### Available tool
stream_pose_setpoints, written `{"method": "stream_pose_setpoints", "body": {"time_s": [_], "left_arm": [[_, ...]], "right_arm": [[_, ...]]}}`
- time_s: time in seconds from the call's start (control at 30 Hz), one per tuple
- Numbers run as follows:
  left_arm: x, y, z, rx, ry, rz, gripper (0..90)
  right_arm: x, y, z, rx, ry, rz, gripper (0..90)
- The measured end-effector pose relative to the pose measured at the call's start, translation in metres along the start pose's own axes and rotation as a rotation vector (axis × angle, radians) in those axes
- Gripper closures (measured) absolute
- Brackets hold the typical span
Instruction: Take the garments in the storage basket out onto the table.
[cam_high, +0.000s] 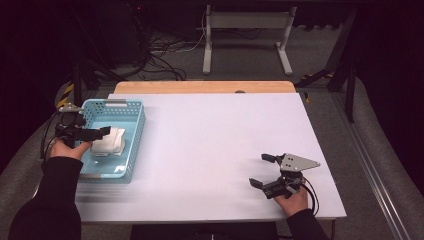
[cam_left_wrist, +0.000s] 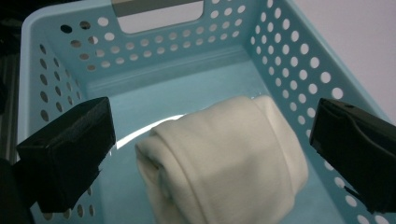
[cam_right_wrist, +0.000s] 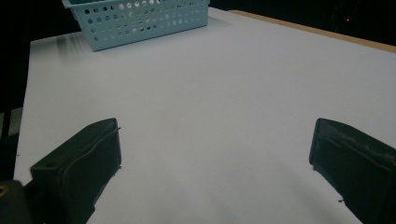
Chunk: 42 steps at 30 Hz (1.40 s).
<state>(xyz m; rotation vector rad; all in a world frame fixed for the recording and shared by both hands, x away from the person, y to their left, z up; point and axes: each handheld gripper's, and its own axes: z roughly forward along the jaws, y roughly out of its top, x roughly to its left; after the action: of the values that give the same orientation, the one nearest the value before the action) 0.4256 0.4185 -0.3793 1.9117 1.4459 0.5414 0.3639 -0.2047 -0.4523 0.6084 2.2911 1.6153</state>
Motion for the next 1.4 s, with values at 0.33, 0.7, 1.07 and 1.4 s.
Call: {"method": "stream_pose_setpoints", "body": {"time_s": [0.33,0.7,1.07,1.4], "left_arm": [[0.01,-0.002,0.01,0.102,0.02,-0.025,1.4],[0.021,-0.008,0.024,0.191,-0.047,-0.1,0.8],[0.013,-0.011,0.041,0.283,-0.103,-0.089,0.2],[0.008,-0.01,0.048,0.333,-0.15,-0.074,13.6]], "right_arm": [[0.0,0.0,0.001,0.003,0.004,0.001,3.1],[-0.001,0.0,-0.001,-0.002,0.015,0.005,3.3],[0.0,0.0,0.0,-0.003,0.03,0.005,3.3],[0.0,0.0,0.0,-0.002,0.035,0.005,3.3]]}}
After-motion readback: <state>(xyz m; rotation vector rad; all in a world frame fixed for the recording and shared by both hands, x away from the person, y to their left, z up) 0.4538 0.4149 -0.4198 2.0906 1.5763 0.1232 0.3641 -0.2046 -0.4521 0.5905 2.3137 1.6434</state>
